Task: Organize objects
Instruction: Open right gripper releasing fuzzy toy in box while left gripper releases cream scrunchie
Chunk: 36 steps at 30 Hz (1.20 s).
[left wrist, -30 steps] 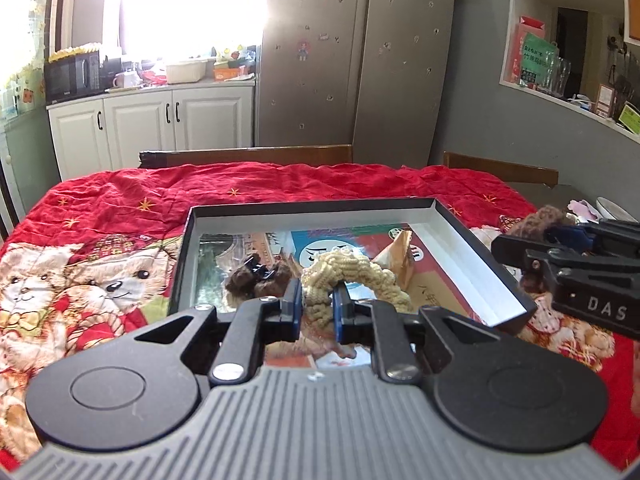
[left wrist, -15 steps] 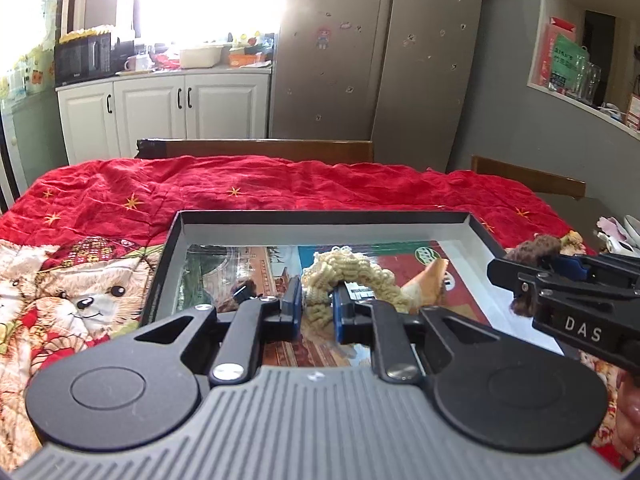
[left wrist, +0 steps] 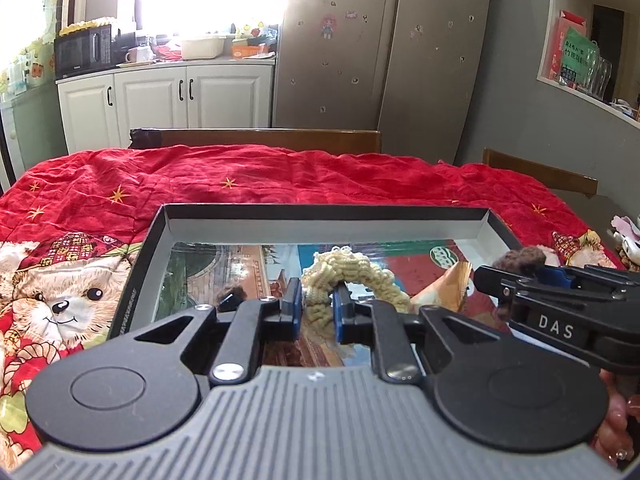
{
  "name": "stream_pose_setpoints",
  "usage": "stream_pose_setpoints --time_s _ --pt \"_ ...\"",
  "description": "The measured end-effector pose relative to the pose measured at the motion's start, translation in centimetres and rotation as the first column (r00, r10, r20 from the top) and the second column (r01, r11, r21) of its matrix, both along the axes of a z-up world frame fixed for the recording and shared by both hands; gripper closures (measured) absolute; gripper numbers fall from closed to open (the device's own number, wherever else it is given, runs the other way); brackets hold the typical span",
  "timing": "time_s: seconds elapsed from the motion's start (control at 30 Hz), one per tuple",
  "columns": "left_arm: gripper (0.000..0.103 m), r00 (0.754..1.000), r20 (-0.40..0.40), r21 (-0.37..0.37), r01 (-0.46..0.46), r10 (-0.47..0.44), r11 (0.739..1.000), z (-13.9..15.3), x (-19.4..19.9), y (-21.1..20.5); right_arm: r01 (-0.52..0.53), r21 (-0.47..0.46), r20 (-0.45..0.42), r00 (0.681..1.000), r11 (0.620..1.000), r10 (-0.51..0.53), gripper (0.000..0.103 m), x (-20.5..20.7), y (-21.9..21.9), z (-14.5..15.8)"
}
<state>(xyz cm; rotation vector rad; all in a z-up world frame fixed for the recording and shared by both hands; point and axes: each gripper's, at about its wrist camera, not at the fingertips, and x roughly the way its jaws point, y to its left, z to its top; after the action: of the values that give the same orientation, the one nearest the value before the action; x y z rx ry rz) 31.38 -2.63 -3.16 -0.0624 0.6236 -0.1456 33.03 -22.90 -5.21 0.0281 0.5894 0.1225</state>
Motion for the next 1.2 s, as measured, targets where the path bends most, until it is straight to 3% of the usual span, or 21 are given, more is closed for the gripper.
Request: stream_pose_setpoints --time_s 0.77,1.2 --pt "0.082 1.000 -0.015 0.063 0.023 -0.023 0.998 -1.6 0.5 -0.9 -0.020 -0.037 -0.057 0.998 0.999 0.018 0.068 1.1 0.9 -0.9" --pt "0.074 1.000 -0.013 0.075 0.022 -0.021 0.997 -1.7 0.4 -1.0 -0.035 -0.079 -0.080 0.996 0.996 0.028 0.067 1.4 1.4 -1.2"
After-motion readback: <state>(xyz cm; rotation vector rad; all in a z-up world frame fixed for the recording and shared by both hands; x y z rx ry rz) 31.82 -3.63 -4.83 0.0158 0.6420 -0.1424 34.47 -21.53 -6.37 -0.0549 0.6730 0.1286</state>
